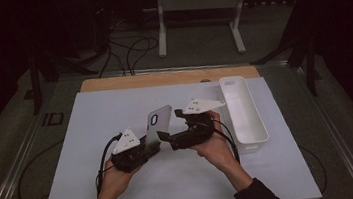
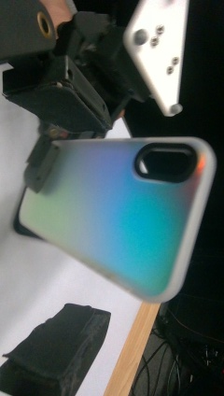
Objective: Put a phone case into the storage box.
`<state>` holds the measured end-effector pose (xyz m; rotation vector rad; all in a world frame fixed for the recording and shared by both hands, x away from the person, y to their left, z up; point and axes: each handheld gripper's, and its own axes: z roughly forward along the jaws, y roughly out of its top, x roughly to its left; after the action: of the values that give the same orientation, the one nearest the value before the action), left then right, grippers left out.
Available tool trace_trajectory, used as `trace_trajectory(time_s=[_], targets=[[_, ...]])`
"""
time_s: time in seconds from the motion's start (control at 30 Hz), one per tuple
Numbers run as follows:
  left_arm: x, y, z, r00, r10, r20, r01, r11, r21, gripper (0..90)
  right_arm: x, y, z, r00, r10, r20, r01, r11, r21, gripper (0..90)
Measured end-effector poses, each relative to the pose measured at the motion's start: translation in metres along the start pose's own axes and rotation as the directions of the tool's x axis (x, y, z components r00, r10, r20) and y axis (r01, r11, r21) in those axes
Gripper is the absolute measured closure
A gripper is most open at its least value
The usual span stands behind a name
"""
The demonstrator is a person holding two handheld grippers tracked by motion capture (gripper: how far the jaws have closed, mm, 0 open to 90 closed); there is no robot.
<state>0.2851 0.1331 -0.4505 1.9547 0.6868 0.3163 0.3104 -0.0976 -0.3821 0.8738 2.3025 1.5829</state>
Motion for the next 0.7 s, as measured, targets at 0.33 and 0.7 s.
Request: trace_trajectory(time_s=[0.33, 0.7], targets=[[-0.001, -0.001, 0.002, 0.9996, -0.013, -0.027, 0.013, 0.9999, 0.004, 86.0, 0.008, 0.006, 0.008, 0.9970, 0.068, 0.038, -0.067, 0.998, -0.021, 15.6], [-0.002, -0.001, 0.004, 0.9982, -0.037, -0.047, 0.037, 0.9993, 0.001, 85.8, 0.011, 0.008, 0.021, 0.9888, 0.134, 0.067, -0.130, 0.990, -0.056, 9.7]])
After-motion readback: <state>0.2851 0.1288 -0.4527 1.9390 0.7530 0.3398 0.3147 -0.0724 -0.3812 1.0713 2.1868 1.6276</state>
